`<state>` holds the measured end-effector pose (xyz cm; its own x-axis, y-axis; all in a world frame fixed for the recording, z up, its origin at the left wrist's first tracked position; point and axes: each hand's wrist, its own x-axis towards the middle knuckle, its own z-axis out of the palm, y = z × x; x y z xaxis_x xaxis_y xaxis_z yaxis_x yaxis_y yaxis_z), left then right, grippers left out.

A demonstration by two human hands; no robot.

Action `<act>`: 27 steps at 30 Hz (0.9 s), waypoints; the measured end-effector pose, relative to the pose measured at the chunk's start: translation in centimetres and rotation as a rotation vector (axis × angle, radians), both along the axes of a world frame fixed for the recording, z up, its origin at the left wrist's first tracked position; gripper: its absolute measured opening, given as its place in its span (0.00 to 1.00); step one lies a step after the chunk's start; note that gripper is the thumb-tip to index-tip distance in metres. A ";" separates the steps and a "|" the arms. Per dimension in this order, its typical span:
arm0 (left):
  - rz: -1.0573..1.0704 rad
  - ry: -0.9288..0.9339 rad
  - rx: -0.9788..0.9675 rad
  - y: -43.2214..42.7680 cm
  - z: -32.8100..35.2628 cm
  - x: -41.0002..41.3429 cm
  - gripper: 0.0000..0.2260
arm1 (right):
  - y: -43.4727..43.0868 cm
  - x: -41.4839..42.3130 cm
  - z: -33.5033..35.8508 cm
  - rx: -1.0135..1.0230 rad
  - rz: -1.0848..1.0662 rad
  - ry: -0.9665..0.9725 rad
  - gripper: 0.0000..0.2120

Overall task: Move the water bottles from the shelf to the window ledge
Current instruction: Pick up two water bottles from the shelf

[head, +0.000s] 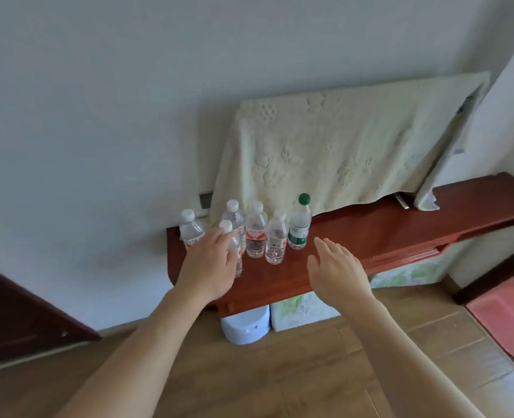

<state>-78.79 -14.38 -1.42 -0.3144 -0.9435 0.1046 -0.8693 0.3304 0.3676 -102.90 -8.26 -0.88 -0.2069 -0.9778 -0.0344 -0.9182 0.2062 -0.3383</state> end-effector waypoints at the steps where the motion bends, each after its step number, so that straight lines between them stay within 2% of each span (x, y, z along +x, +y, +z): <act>1: 0.030 0.005 -0.011 0.3 0.0 0.3 0.15 | -0.6 -0.1 -0.1 -0.001 0.037 -0.010 0.17; 4: 0.128 0.014 -0.003 1.0 -0.2 1.2 0.17 | -2.5 0.2 -0.4 -0.008 0.121 -0.040 0.14; 12: 0.236 0.090 0.090 -1.8 -2.0 2.9 0.14 | -6.4 2.5 -1.1 0.061 0.171 -0.113 0.19; 14: 0.230 0.133 0.148 -2.9 -2.6 2.6 0.17 | -7.2 2.4 -1.7 0.060 0.153 -0.117 0.19; 17: 0.187 0.191 0.237 -4.5 -3.5 2.0 0.25 | -8.7 1.8 -2.6 0.061 0.105 -0.158 0.17; 22: 0.171 0.300 0.307 -6.5 -5.6 1.6 0.32 | -10.7 0.5 -3.7 0.102 0.081 -0.215 0.23; 27: 0.200 0.366 0.317 -8.3 -7.4 0.5 0.28 | -13.4 -1.3 -5.3 0.132 0.147 -0.291 0.31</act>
<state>-78.29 -22.70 -8.79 -0.1213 -0.9846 -0.1260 -0.6997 -0.0052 0.7144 -104.20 -21.65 -6.15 -0.0273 -0.9795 -0.1998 -0.8104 0.1387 -0.5692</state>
